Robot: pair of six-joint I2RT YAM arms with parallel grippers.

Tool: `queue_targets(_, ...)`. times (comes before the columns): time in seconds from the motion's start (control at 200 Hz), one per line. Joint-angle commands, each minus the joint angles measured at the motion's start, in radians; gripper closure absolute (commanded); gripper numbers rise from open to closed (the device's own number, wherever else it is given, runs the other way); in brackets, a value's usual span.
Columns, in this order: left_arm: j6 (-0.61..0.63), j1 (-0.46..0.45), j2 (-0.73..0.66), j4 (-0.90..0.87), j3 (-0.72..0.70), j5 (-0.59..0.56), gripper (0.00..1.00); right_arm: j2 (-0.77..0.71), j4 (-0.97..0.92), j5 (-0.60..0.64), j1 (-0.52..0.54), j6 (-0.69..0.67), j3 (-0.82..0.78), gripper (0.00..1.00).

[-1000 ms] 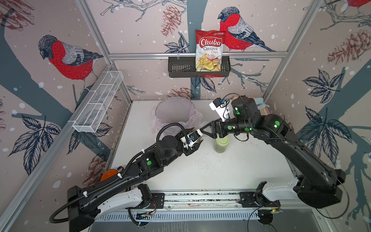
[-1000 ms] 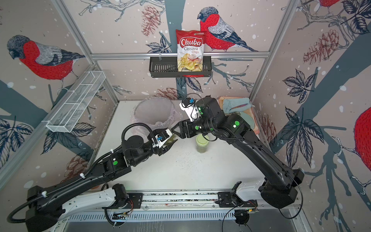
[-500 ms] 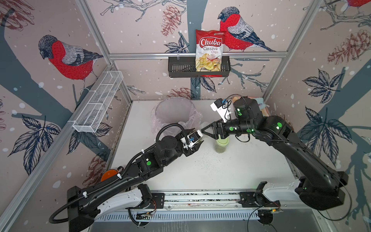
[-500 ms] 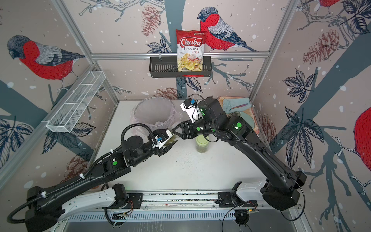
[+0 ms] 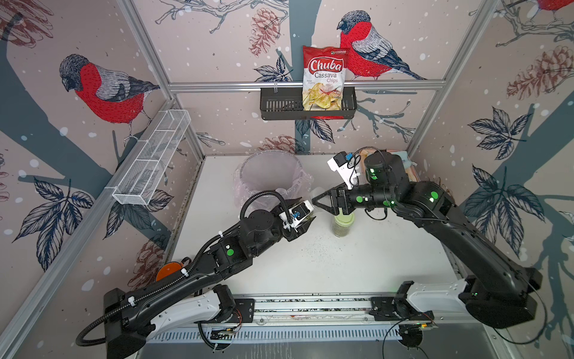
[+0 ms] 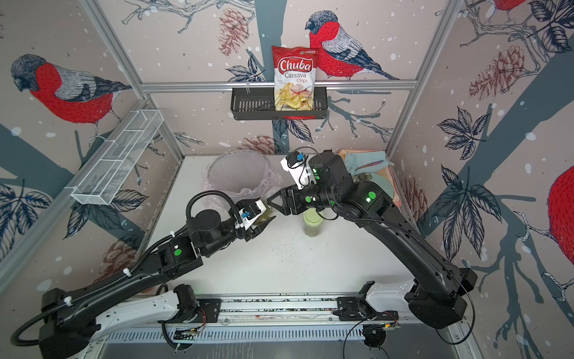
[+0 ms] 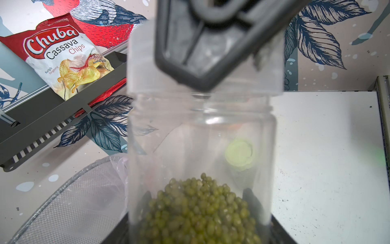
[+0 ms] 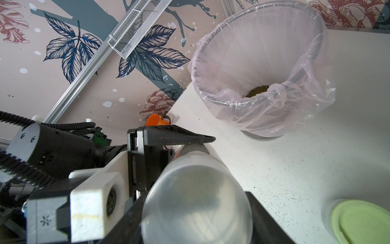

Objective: Empty moldy mung beans from jars
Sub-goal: Open the lid of the jar.

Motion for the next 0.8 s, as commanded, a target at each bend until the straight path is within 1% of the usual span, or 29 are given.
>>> queue_targets(0.0, -0.02, 0.004, -0.004, 0.06, 0.005, 0.025, 0.8, -0.017, 0.053, 0.017, -0.002, -0.041, -0.022, 0.35)
queue_targets(0.145, -0.027, 0.005, 0.003, 0.054, 0.009, 0.062, 0.82, -0.024, 0.109, 0.011, -0.003, -0.062, -0.063, 0.35)
queue_targets(0.365, -0.039, 0.006, 0.014, 0.039, 0.009, 0.128, 0.83, -0.056, 0.151, -0.013, -0.01, -0.097, -0.073, 0.35)
queue_targets(0.645, -0.034, 0.009, 0.005, 0.037, 0.008, 0.112, 0.85, -0.057, 0.135, -0.087, -0.038, -0.127, -0.065, 0.35)
queue_targets(0.735, -0.031, 0.011, 0.002, 0.035, 0.006, 0.106, 0.85, -0.062, 0.127, -0.139, -0.053, -0.137, -0.067, 0.35)
queue_targets(0.795, -0.032, 0.011, 0.002, 0.037, 0.006, 0.11, 0.86, -0.066, 0.125, -0.148, -0.059, -0.146, -0.07, 0.35)
